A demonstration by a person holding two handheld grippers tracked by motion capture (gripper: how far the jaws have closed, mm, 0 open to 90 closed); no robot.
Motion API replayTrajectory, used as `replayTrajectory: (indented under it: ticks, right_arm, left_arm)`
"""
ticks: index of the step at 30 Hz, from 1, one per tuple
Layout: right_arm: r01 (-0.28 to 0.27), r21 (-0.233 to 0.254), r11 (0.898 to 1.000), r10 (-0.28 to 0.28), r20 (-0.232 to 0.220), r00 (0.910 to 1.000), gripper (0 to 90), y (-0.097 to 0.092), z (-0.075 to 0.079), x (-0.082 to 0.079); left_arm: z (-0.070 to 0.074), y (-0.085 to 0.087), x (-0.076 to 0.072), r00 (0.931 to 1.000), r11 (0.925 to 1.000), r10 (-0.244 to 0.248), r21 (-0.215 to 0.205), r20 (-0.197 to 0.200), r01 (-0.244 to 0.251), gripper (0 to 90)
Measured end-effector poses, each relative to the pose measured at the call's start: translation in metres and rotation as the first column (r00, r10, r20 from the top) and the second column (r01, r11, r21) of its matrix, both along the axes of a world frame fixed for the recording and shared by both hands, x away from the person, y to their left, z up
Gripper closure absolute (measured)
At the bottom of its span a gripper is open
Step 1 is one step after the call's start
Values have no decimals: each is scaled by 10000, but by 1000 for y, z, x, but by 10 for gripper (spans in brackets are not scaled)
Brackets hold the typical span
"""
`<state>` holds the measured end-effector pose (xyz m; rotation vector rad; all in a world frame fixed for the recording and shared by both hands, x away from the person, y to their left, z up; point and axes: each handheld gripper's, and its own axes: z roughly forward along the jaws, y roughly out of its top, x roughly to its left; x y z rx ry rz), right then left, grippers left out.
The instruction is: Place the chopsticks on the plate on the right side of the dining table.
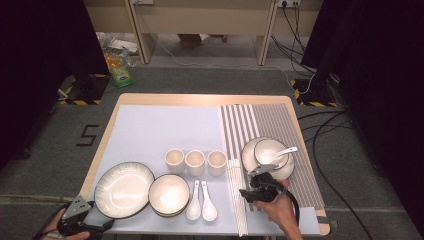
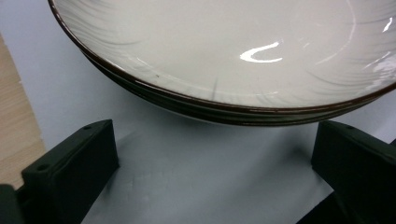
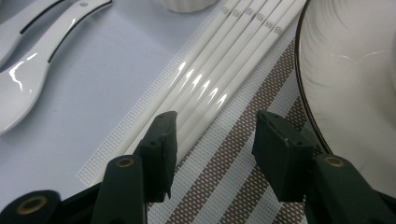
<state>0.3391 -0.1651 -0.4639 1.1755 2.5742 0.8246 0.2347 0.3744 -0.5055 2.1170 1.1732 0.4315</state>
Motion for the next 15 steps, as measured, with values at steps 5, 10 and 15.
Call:
replayTrajectory:
  ticks: [5, 10, 15]
  right_arm:
    - [3, -63, 10000, -3, -50, 10000, 502, 3, -5, 1]
    - [-27, -320, 9995, 27, 4, 10000, 522, 5, -4, 1]
    - [-146, -674, 9976, 142, -52, 9999, 608, 3, -5, 2]
  left_arm:
    - [0, 0, 0, 10000, 10000, -6, 0, 0, 6, 0]
    - [0, 0, 0, 10000, 10000, -3, -8, 12, 3, 0]
    - [0, 0, 0, 10000, 10000, 15, -56, -7, -15, 0]
